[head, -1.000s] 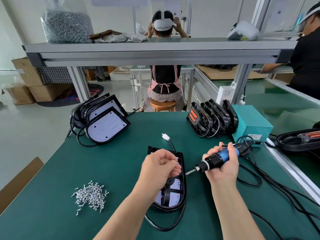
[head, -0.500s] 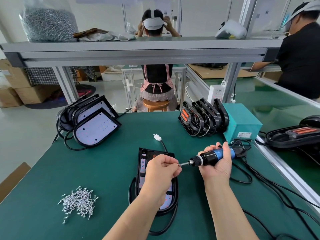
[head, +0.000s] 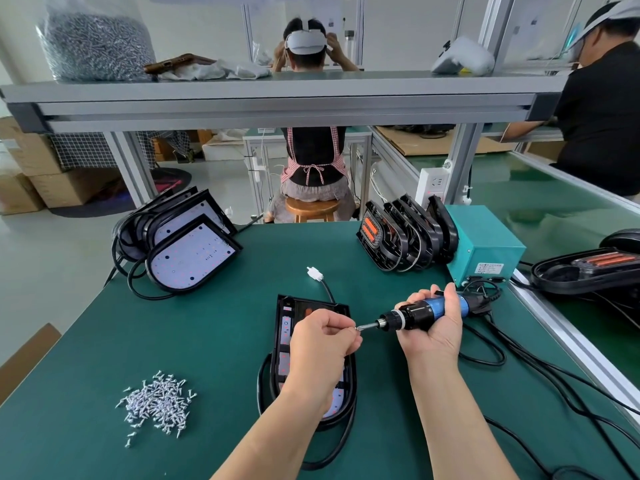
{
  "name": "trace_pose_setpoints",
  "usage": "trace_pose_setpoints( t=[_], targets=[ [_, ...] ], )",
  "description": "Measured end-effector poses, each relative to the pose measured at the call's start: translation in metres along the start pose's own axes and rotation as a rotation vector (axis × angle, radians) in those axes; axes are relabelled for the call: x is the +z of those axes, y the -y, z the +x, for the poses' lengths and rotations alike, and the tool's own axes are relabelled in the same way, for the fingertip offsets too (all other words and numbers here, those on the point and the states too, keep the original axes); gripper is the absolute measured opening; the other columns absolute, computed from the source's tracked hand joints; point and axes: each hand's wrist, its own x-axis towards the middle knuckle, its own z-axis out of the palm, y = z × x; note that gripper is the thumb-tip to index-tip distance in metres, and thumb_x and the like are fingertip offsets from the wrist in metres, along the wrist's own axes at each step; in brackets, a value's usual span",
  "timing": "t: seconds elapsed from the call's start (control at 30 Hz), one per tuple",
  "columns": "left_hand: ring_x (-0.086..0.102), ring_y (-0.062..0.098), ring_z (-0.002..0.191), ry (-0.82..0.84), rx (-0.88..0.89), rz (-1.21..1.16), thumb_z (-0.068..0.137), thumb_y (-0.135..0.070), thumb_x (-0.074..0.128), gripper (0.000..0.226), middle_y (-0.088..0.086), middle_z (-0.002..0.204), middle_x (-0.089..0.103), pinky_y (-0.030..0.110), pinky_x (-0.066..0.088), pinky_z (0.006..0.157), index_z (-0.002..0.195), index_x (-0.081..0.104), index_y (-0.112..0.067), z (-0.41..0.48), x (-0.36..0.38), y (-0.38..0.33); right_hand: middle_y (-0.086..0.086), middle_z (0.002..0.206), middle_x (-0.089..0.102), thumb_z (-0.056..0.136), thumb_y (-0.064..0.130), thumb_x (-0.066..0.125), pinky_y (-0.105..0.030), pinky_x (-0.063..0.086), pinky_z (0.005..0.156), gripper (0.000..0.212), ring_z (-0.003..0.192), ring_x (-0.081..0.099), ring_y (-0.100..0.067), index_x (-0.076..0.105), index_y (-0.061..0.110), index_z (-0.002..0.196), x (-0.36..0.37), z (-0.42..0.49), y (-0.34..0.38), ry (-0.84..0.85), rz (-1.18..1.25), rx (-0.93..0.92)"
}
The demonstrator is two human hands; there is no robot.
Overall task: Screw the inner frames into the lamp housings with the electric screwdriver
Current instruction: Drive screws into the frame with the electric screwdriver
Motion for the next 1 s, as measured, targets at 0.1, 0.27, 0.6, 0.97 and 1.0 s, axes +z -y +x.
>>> trace_pose_setpoints(
  t=[0.1,0.27,0.6,0.97,1.0],
  targets=[
    [0.071,0.011,0.067,-0.002,-0.002,-0.003,0.090,0.006,0.065,0.016,0.001,0.068,0.074,0.025,0.058,0.074,0.087,0.070,-0.009,0.000,0.000,0.000,0.010,0.065,0.057,0.093,0.041,0.069,-0.021,0.037,0.065,0.024,0.057,0.052,-0.006,0.054,0.024,0.097,-0.001,0.000,0.000,-0.005,0.003,0.002],
    [0.072,0.012,0.069,-0.007,0.021,0.028,0.090,0.005,0.065,0.016,0.001,0.067,0.074,0.028,0.059,0.077,0.085,0.070,-0.010,-0.001,0.001,0.001,0.010,0.066,0.057,0.093,0.042,0.069,-0.021,0.037,0.064,0.024,0.057,0.053,-0.006,0.054,0.023,0.098,-0.001,0.000,0.001,-0.013,-0.004,0.000],
    [0.072,0.012,0.069,-0.028,0.041,0.066,0.090,0.005,0.065,0.018,-0.002,0.066,0.073,0.035,0.061,0.082,0.083,0.070,-0.012,-0.001,0.003,0.004,0.009,0.066,0.057,0.092,0.041,0.070,-0.020,0.038,0.065,0.024,0.055,0.054,-0.006,0.055,0.023,0.095,-0.001,0.000,0.001,-0.028,-0.001,0.000],
    [0.056,0.019,0.074,-0.125,0.577,0.579,0.092,0.001,0.060,0.014,-0.002,0.077,0.064,0.036,0.047,0.071,0.083,0.064,-0.009,-0.008,0.007,0.012,0.006,0.075,0.057,0.093,0.035,0.071,-0.020,0.042,0.084,0.022,0.061,0.055,-0.007,0.055,0.020,0.091,0.004,-0.002,0.000,-0.072,0.016,-0.023],
    [0.057,0.019,0.075,-0.126,0.579,0.564,0.092,0.002,0.061,0.014,-0.003,0.077,0.064,0.037,0.049,0.072,0.082,0.063,-0.009,-0.008,0.006,0.013,0.006,0.075,0.057,0.094,0.035,0.071,-0.020,0.042,0.082,0.022,0.061,0.054,-0.007,0.055,0.020,0.091,0.003,-0.002,-0.001,-0.068,0.020,-0.017]
  ],
)
